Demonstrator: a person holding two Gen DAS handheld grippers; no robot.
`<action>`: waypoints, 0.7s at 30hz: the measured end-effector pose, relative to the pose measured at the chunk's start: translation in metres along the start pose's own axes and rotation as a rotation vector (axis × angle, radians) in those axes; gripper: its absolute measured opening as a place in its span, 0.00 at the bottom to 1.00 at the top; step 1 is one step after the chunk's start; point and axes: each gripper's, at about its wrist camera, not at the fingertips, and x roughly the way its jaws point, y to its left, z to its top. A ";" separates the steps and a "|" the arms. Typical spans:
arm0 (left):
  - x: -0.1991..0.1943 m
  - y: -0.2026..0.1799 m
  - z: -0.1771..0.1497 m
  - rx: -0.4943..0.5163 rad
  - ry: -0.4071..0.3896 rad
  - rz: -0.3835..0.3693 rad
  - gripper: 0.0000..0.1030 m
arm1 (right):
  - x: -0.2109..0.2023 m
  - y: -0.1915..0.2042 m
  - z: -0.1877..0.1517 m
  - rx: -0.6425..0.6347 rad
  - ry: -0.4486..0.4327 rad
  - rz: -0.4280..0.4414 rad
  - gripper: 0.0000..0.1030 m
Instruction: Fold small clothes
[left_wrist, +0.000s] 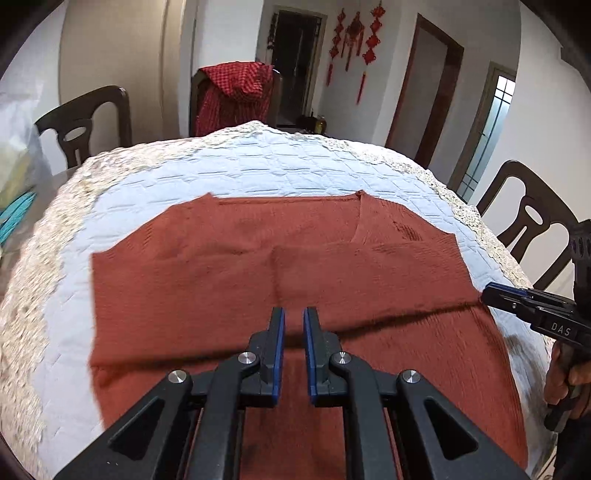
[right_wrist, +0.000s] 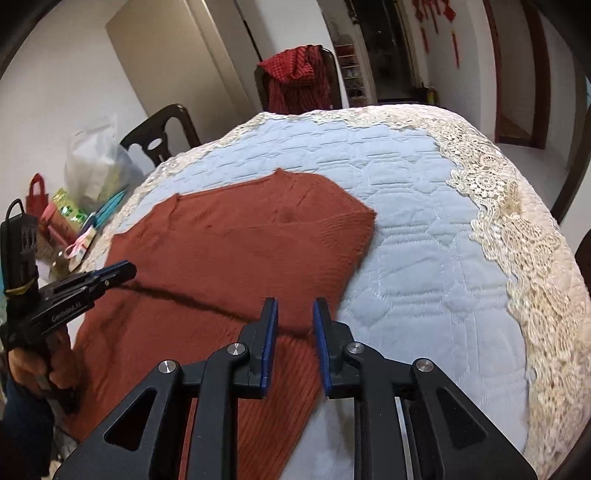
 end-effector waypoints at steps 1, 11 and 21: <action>-0.005 0.003 -0.003 -0.009 -0.001 0.000 0.16 | -0.004 0.002 -0.003 -0.003 0.000 0.004 0.20; -0.057 0.028 -0.042 -0.060 -0.048 0.050 0.42 | -0.027 0.018 -0.024 -0.008 -0.004 0.042 0.30; -0.080 0.053 -0.085 -0.137 -0.037 0.089 0.43 | -0.041 0.015 -0.052 0.056 0.014 0.080 0.31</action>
